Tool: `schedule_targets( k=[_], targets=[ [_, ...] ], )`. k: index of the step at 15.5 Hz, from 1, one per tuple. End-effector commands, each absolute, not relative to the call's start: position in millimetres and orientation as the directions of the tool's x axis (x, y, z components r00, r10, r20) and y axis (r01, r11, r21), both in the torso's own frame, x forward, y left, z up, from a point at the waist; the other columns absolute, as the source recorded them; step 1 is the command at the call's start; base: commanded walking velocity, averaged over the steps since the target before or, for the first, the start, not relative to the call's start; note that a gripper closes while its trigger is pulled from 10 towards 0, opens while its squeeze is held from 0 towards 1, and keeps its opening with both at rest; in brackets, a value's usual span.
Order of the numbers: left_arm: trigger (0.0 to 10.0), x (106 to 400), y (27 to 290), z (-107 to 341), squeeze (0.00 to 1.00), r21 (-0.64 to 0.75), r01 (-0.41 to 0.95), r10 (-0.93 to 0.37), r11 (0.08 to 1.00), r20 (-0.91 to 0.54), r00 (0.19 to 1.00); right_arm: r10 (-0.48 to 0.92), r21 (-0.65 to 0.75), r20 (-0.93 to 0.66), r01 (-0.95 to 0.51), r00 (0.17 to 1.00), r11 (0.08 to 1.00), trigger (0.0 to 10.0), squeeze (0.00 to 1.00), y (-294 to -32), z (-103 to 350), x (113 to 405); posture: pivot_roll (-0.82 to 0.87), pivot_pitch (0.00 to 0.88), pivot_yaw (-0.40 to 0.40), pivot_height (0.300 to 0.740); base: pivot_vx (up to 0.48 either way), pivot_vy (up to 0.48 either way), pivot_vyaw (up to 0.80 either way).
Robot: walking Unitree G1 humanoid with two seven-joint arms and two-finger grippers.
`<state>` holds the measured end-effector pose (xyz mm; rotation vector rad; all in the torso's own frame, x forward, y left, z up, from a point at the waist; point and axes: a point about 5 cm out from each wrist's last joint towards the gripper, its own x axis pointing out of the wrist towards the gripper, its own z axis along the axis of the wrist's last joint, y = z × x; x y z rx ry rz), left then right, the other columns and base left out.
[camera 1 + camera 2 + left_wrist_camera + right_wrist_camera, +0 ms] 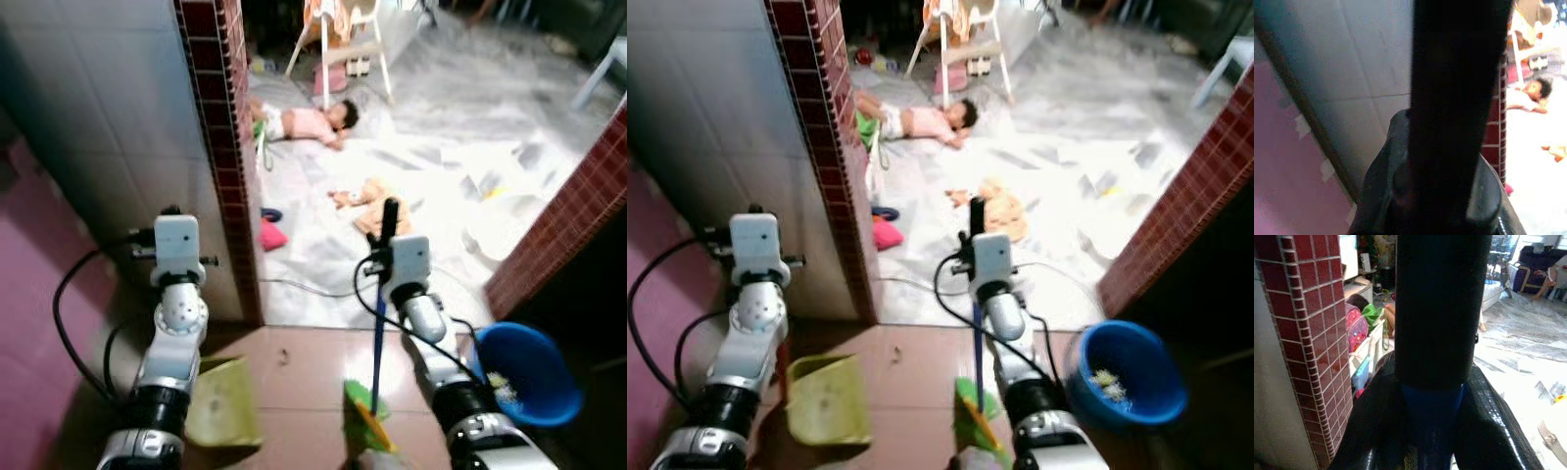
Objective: Sweep floor
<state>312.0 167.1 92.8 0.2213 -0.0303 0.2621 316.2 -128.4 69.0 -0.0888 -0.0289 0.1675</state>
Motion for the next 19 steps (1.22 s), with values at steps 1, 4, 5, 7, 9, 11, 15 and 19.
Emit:
schedule_targets(
  k=[1,4,5,7,9,11,15,19],
  targets=[
    [10.0,319,155,105,0.00,0.196,-0.232,0.213,0.953,0.115,0.970,0.145,-0.093,0.058,-0.139,0.988,0.986,10.0,0.00,-135,77,319,-0.04,0.000,0.016,0.731,0.446,0.000,0.00],
    [10.0,322,145,100,0.00,0.173,-0.191,0.176,0.966,0.097,0.980,0.139,-0.128,0.067,-0.129,0.988,0.983,10.0,0.00,-136,78,319,-0.04,0.000,0.012,0.731,0.480,0.000,0.00],
    [10.0,323,142,99,0.00,0.168,-0.179,0.166,0.969,0.089,0.982,0.140,-0.127,0.067,-0.130,0.988,0.983,10.0,0.00,-136,78,319,-0.04,0.000,0.012,0.731,0.480,0.000,0.00],
    [10.0,324,136,97,0.00,0.154,-0.162,0.151,0.975,0.084,0.985,0.142,-0.129,0.071,-0.132,0.987,0.983,10.0,0.00,-135,79,320,-0.04,0.000,0.010,0.731,0.469,0.000,0.00],
    [10.0,323,133,95,0.00,0.159,-0.154,0.143,0.975,0.078,0.987,0.144,-0.131,0.073,-0.134,0.987,0.982,10.0,0.00,-135,79,320,-0.04,0.000,0.010,0.731,0.448,0.000,0.00],
    [10.0,323,132,93,0.00,0.161,-0.149,0.138,0.976,0.079,0.987,0.146,-0.133,0.074,-0.136,0.986,0.982,10.0,0.00,-133,79,320,-0.04,0.000,0.010,0.731,0.442,0.000,0.00],
    [10.0,320,130,91,0.00,0.177,-0.159,0.141,0.971,0.111,0.984,0.153,-0.132,0.071,-0.143,0.986,0.981,10.0,0.00,-128,78,320,-0.04,0.000,0.006,0.731,0.196,0.000,0.00],
    [10.0,320,119,88,0.00,0.112,-0.136,0.125,0.984,0.103,0.987,0.153,-0.075,0.098,-0.146,0.983,0.986,10.0,0.00,-122,88,327,-0.04,0.000,-0.018,0.731,0.000,0.000,0.00]
  ],
)
